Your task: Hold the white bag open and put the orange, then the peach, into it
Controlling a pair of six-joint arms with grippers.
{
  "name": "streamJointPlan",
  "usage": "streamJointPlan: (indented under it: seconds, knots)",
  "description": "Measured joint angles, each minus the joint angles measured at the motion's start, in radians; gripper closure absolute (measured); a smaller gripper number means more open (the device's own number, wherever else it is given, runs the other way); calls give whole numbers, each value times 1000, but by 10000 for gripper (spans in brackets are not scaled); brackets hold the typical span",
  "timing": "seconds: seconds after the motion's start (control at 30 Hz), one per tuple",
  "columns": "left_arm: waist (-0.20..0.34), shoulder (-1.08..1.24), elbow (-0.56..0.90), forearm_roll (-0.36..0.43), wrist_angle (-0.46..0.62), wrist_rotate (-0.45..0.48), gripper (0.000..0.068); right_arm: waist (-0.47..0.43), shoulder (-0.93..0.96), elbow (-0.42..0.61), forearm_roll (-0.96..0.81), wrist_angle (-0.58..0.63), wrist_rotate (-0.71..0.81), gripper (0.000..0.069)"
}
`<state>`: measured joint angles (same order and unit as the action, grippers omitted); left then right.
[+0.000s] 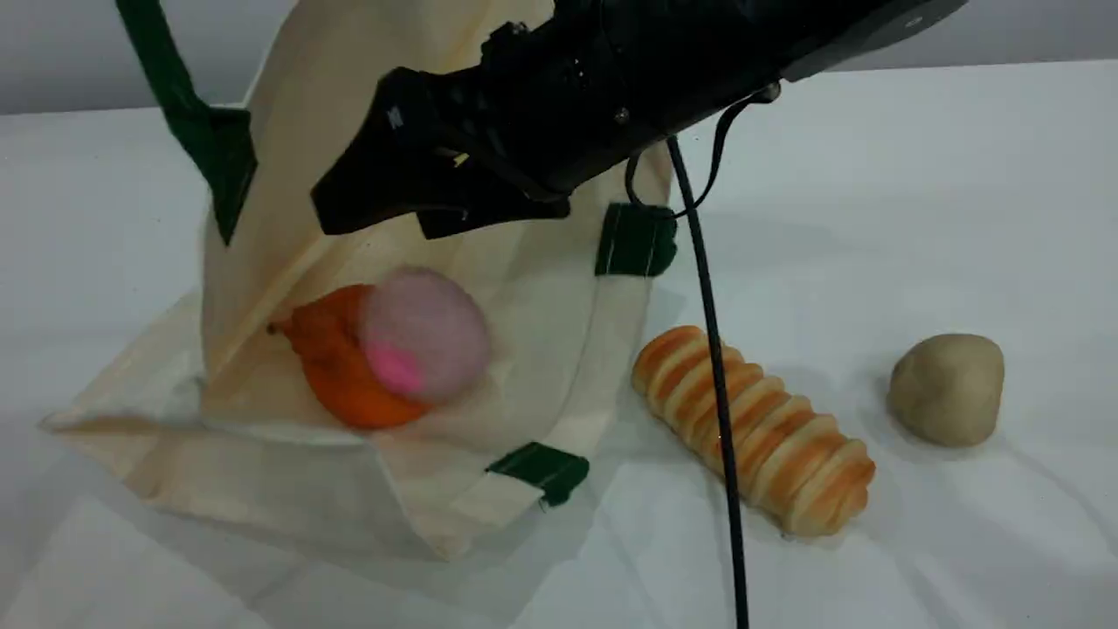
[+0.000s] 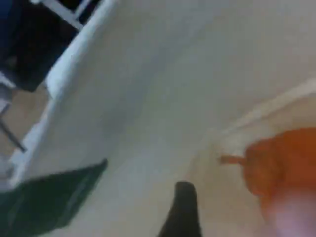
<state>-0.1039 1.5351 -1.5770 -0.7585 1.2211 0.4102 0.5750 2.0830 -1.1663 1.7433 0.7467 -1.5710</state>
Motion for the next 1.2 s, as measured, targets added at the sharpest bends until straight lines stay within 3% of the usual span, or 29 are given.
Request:
streamJointPlan:
  seconds: [0.23, 0.5, 0.9, 1.03, 1.2]
  knots:
    - [0, 0, 0, 0, 0, 0, 611, -78, -65, 0, -120, 103, 87, 113]
    - [0, 0, 0, -1, 0, 49, 611, -283, -241, 0, -245, 258, 194, 113]
    - [0, 29, 0, -6, -2, 52, 591, -565, -442, 0, -417, 273, 332, 113]
    - [-25, 65, 0, -1, -5, 52, 508, -609, -472, 0, -436, 301, 360, 113]
    - [-89, 116, 0, 71, -4, 79, 324, -619, -496, 0, -457, 338, 366, 113]
